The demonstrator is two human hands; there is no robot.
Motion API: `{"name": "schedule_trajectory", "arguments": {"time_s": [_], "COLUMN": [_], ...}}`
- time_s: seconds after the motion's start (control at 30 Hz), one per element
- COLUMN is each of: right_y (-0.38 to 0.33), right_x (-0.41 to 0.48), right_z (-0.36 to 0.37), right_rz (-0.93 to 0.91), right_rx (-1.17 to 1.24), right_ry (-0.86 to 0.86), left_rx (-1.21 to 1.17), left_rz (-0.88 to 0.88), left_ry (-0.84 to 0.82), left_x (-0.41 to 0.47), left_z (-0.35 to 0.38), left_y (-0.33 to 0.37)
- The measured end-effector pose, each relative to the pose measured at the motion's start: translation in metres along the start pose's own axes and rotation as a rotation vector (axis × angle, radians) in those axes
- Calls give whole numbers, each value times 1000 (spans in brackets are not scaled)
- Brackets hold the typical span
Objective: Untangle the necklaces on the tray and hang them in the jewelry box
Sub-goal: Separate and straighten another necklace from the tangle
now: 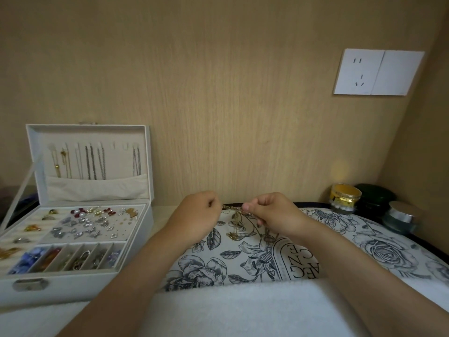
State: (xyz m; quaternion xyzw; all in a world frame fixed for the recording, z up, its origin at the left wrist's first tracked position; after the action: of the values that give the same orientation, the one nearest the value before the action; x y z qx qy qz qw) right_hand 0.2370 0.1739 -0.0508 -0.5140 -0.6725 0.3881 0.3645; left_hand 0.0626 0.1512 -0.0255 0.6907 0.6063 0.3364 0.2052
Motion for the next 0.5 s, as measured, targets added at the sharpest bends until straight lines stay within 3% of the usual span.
{"name": "schedule_trajectory", "arguments": {"time_s": [0.13,0.27,0.5], "right_y": [3,4,7], "right_x": [1,3,7], "right_z": [-4,-5,-12], "right_rz": [2,-35,-34], "right_rx": [-72,-195,-277], "right_ry": [12,12,55], "left_rx": [179,243,323], "left_rz": [43,116,87], "left_ry": [-180,-137,-131], "left_x": [-5,-4,-4], "left_z": [16,12,9], "left_y": [-4,4,0]}}
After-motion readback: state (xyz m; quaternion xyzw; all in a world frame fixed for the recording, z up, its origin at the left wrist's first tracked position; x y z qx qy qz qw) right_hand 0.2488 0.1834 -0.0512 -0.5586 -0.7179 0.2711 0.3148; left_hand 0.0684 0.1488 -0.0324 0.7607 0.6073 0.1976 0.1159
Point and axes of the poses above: each hand's wrist, its own x-axis towards the middle knuckle, its own z-axis out of the palm, y = z × x, the point moved 10 cm from there along x, towards the middle knuckle, and after that the axes turned 4 degrees about -z, right-handed, at the moved point
